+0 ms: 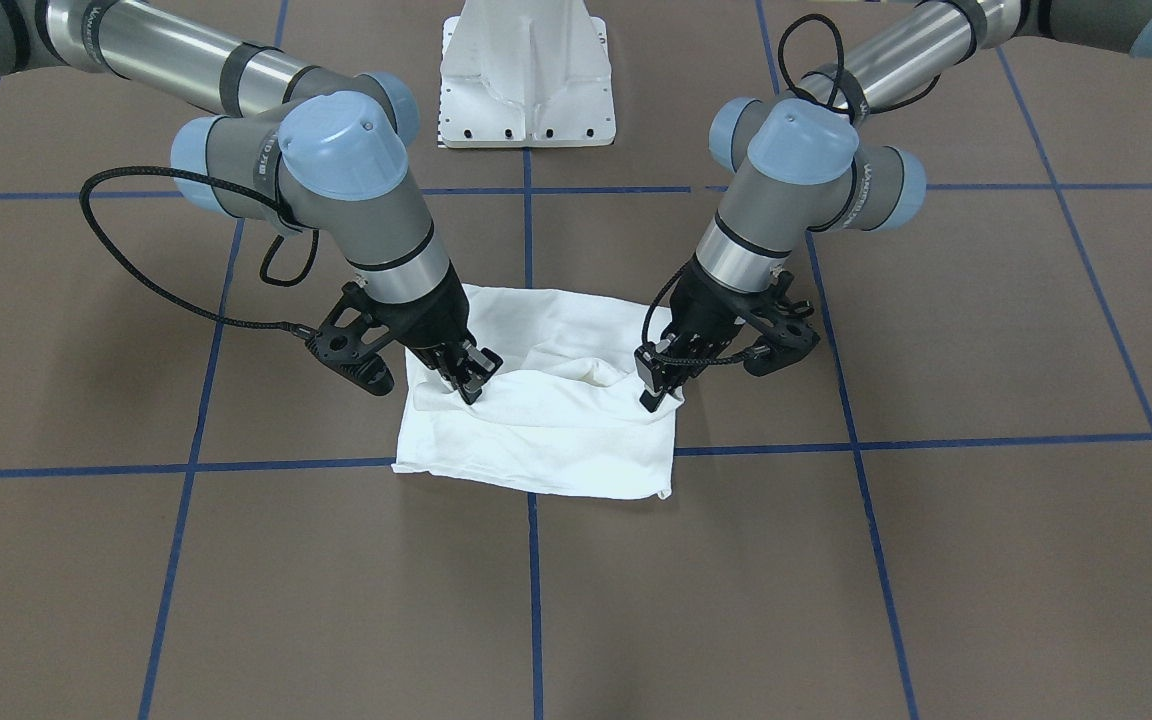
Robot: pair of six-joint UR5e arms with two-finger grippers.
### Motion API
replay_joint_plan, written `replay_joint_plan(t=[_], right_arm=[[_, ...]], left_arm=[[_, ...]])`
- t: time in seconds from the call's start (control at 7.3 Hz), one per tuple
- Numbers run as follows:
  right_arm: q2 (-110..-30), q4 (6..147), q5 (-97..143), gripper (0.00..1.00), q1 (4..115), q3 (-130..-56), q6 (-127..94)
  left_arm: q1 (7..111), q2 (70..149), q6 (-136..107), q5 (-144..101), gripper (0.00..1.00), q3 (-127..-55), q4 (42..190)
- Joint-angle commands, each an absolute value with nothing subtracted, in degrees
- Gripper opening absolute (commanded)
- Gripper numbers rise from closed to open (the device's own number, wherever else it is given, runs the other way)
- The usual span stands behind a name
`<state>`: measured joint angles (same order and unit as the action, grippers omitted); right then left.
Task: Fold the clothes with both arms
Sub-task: 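Lift the near edge with both grippers and fold it toward the far edge, then release the shirt and raise the left gripper away while the right gripper holds the fold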
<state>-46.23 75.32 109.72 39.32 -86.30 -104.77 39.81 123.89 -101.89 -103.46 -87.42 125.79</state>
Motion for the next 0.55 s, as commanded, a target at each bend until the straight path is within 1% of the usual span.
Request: replay_joint_plan(t=[0.0,0.14,0.41], right_arm=[[-45.8,75.3,109.9,1.00,40.1,-86.0,-104.8],[-45.9,75.3,112.0,1.00,41.5,-86.0,-104.6],[-45.6,75.4,117.3,1.00,43.1,-86.7,-104.5]], left_arm=[[43.7,124.1,-102.0,-103.7,0.81,-87.0,125.7],[46.2,123.9,-101.3,-104.8,0.85,-85.6,125.6],[50.9,122.4,-95.0,-111.6,0.95,-84.8,125.4]])
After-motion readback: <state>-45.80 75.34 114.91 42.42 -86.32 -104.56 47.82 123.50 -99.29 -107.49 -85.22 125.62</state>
